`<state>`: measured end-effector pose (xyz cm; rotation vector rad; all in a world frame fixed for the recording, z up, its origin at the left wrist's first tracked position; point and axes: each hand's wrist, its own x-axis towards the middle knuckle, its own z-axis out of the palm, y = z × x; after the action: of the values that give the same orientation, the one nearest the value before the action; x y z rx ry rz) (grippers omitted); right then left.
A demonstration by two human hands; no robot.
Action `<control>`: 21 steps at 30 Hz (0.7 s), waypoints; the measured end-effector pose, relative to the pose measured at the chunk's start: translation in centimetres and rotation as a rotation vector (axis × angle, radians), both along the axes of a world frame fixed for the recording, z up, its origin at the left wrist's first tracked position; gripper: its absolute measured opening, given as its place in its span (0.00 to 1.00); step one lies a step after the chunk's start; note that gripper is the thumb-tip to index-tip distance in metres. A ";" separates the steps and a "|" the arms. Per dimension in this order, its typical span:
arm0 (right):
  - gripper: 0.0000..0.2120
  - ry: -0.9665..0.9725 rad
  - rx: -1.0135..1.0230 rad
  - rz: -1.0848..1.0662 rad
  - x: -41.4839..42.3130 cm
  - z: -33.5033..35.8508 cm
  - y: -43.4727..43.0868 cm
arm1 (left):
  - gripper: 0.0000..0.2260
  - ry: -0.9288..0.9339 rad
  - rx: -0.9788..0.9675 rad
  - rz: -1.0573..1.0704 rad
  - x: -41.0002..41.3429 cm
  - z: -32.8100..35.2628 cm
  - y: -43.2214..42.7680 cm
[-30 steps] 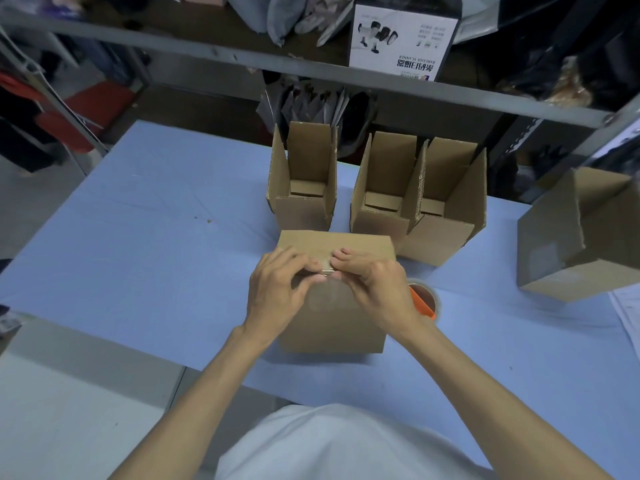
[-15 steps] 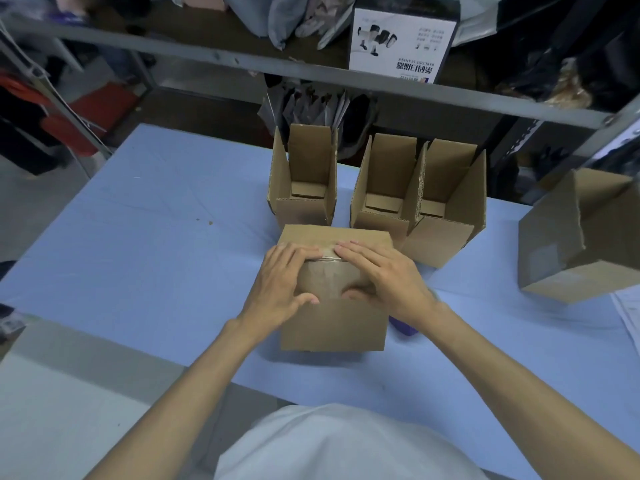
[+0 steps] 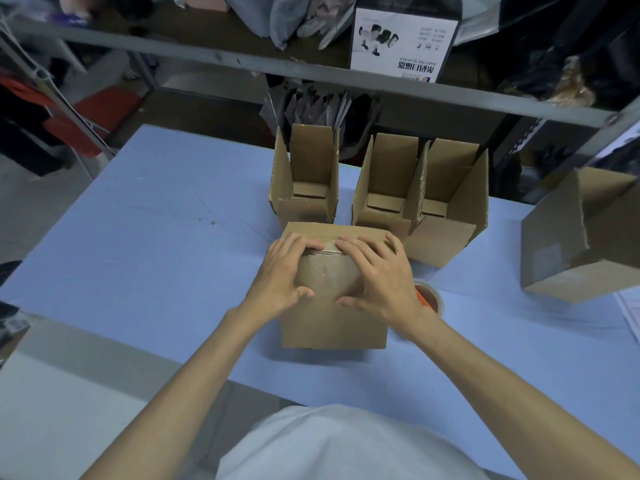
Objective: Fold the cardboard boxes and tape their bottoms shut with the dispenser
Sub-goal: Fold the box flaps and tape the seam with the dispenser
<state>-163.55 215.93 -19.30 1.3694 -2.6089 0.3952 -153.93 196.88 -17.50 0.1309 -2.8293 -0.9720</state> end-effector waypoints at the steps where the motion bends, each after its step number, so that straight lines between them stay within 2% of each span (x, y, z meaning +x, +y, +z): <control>1: 0.46 -0.012 -0.007 -0.015 0.2 0.1 -0.1 | 0.32 0.002 0.015 0.009 0.0 0.1 0.1; 5: 0.31 0.002 -0.153 -0.148 1.3 0.3 -1.1 | 0.15 0.095 0.170 0.108 0.0 0.5 1.1; 8: 0.28 -0.037 -0.204 -0.146 1.5 0.0 -1.2 | 0.07 0.137 0.300 0.171 -0.1 0.6 1.3; 11: 0.28 -0.098 -0.230 -0.115 1.3 -0.1 -0.5 | 0.17 0.176 0.685 0.408 -0.4 1.1 1.1; 13: 0.27 -0.115 -0.226 -0.117 1.3 0.0 -0.2 | 0.18 0.188 0.889 0.545 -0.8 1.1 0.5; 17: 0.25 -0.168 -0.272 -0.138 1.5 0.5 0.1 | 0.11 0.017 1.053 0.524 -0.4 0.4 -0.2; 21: 0.24 -0.217 -0.346 -0.124 1.8 0.5 1.4 | 0.15 -0.066 1.063 0.465 0.6 -0.2 -0.3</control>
<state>-161.71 217.30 -18.76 1.0982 -2.6067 0.9719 -153.29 196.57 -17.73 0.8682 -1.8462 -2.1699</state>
